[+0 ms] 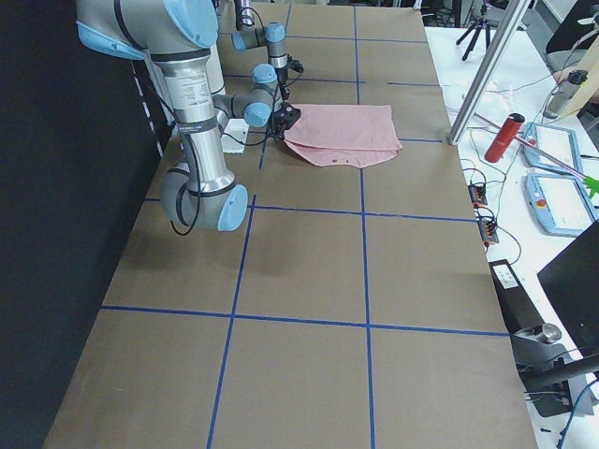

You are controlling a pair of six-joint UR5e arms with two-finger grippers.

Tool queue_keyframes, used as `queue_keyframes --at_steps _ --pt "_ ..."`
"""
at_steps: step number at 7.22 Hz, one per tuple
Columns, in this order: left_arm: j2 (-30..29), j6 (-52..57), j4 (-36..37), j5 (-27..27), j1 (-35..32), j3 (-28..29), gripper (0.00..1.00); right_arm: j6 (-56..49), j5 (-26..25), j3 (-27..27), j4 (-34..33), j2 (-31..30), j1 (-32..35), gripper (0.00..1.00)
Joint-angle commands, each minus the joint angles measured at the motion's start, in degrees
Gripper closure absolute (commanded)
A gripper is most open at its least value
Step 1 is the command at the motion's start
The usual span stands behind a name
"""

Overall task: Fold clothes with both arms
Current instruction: 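Bring the left gripper down to the shirt's other near corner, then grasp the near edge of the shirt with both grippers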

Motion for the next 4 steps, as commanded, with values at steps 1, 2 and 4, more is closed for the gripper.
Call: queue_keyframes --at_steps 1,2,4 --pt "-0.07 -0.13 0.15 0.00 0.06 -1.18 1.00 0.09 0.00 0.08 -0.08 -0.25 0.09 1.00" --pt "0.02 -0.13 0.33 -0.09 -0.11 -3.53 1.00 0.61 -0.35 1.39 -0.08 -0.95 -0.09 1.00" --pt "0.46 -0.75 12.73 -0.70 -0.12 -17.80 1.00 6.38 -3.58 14.94 -6.26 -6.20 -5.07 1.00"
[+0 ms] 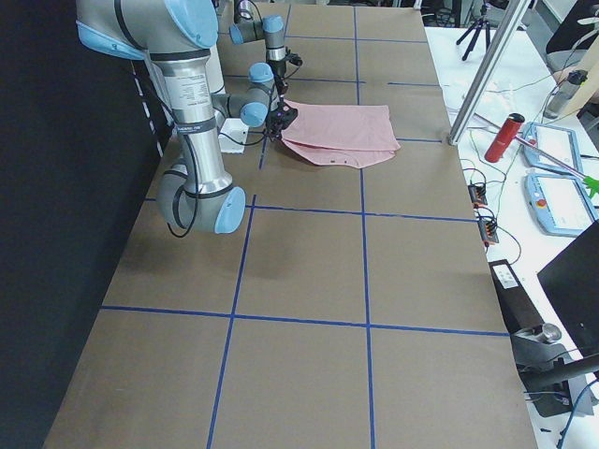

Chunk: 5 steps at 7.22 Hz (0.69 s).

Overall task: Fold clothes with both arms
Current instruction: 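Grasp the near edge of the shirt with both grippers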

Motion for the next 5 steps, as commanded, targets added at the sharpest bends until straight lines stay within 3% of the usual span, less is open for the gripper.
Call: queue_keyframes --at_steps 1,3,5 --pt "-0.84 -0.28 11.83 -2.24 -0.02 -13.63 1.00 3.52 -3.26 13.07 -12.78 -1.24 -3.30 1.00" --pt "-5.55 3.04 12.05 -3.22 -8.05 -10.28 1.00 -2.67 -2.92 8.84 -16.20 5.94 6.04 1.00" --pt "-14.43 6.14 11.44 -3.14 -14.24 1.64 1.00 -5.88 -1.61 -0.55 -15.76 13.50 15.03 1.00"
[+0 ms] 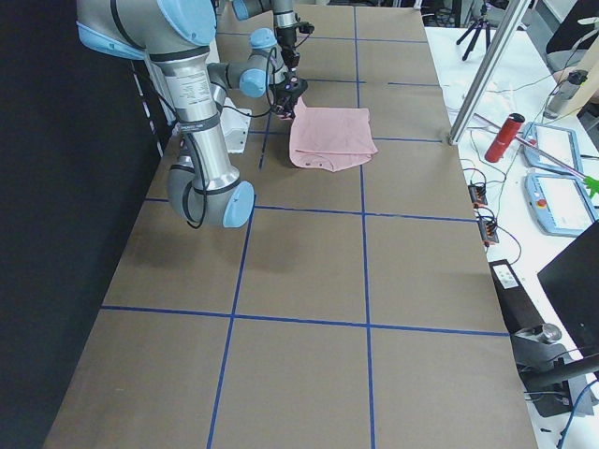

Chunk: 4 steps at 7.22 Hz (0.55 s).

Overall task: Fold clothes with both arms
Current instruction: 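Lift the near edge with both grippers and fold it away from the robot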

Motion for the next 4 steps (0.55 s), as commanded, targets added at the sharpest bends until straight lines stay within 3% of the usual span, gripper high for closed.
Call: queue_keyframes --at_steps 1,2,4 --pt "-7.09 2.45 -1.44 0.23 -5.73 11.32 1.00 -3.30 2.83 -10.58 -0.05 9.14 8.70 1.00" --pt "-7.89 7.68 -1.89 0.23 -7.31 13.02 1.00 -4.27 3.89 -13.67 0.04 10.40 10.47 1.00" --pt "-8.51 10.54 -6.87 0.23 -10.31 19.67 1.00 -5.60 5.38 -22.88 9.73 11.38 13.46 1.00"
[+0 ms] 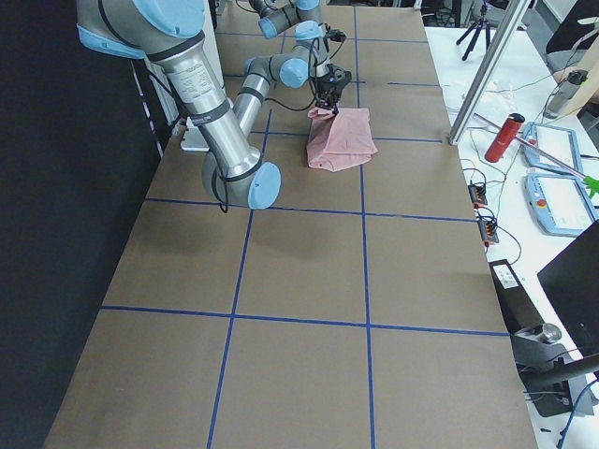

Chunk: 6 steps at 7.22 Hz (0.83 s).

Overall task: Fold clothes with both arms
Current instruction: 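Lift the near edge with both grippers and fold it away from the robot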

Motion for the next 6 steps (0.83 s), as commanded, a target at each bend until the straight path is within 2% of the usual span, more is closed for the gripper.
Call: queue_keyframes --at_steps 1,3,5,6 --pt "-0.68 3.01 -5.30 0.19 -2.31 6.52 1.00 -0.85 1.91 -9.05 8.23 1.52 3.07 1.00" --pt "-1.38 4.34 -5.58 0.10 -4.15 6.81 1.00 -1.90 2.88 -14.58 8.52 5.11 4.57 1.00" --pt "-1.30 4.60 -5.58 0.19 -4.77 7.07 1.00 -1.90 4.99 -22.06 15.08 7.42 6.42 1.00" --pt "-1.56 4.69 -5.75 0.10 -4.69 8.29 1.00 -1.90 5.00 -22.52 15.28 7.42 6.59 1.00"
